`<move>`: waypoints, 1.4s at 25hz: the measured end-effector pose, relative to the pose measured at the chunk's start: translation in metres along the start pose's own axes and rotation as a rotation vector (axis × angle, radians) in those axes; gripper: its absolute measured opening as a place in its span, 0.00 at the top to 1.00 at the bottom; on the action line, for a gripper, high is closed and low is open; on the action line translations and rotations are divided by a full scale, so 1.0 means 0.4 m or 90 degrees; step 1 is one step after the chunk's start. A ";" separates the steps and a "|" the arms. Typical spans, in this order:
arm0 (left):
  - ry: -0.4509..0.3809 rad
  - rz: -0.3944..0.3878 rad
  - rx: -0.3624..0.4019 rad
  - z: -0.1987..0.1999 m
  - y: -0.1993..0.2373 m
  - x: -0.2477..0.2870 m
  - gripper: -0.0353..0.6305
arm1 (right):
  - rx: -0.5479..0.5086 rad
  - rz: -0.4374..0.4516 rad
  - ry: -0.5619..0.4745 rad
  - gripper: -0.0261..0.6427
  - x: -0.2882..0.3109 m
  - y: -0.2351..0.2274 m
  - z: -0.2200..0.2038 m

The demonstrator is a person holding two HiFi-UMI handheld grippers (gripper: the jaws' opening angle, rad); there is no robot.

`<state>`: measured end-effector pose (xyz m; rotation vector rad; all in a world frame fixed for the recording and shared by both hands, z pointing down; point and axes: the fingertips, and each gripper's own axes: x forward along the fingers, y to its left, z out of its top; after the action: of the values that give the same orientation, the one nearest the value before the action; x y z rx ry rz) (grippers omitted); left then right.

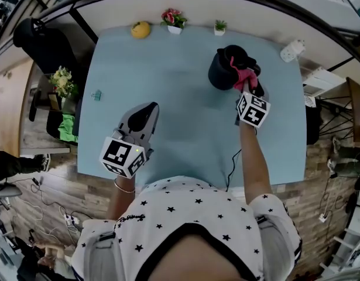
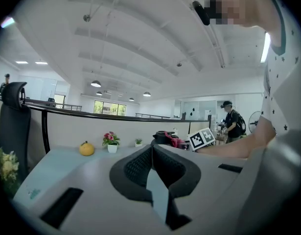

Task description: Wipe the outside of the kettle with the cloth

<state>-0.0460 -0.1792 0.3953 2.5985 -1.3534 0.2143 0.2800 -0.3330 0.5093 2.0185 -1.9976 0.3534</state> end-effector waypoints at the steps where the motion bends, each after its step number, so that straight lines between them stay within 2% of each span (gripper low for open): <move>1: -0.001 0.001 -0.001 0.000 0.000 -0.003 0.90 | -0.001 0.001 -0.001 0.76 -0.004 0.001 -0.001; 8: -0.002 0.006 -0.002 -0.003 -0.006 -0.015 0.90 | 0.021 0.035 -0.030 0.76 -0.084 0.045 -0.007; 13: -0.003 0.005 0.002 0.001 -0.017 -0.011 0.90 | 0.020 0.125 -0.040 0.76 -0.130 0.169 -0.016; 16: -0.006 0.015 0.000 0.001 -0.008 -0.020 0.90 | 0.017 0.180 -0.027 0.76 -0.120 0.263 -0.028; 19: -0.005 0.028 -0.006 -0.006 0.006 -0.031 0.90 | 0.005 0.212 -0.009 0.76 -0.092 0.343 -0.047; 26: -0.005 0.068 -0.015 -0.015 0.056 -0.068 0.90 | -0.016 0.200 0.035 0.76 0.002 0.440 -0.087; 35: 0.005 0.082 -0.018 -0.025 0.072 -0.079 0.90 | 0.016 0.151 0.066 0.76 0.049 0.404 -0.118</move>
<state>-0.0881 -0.1679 0.4011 2.4875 -1.5103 0.2240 0.1199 -0.3348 0.5646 1.7402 -2.1805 0.5234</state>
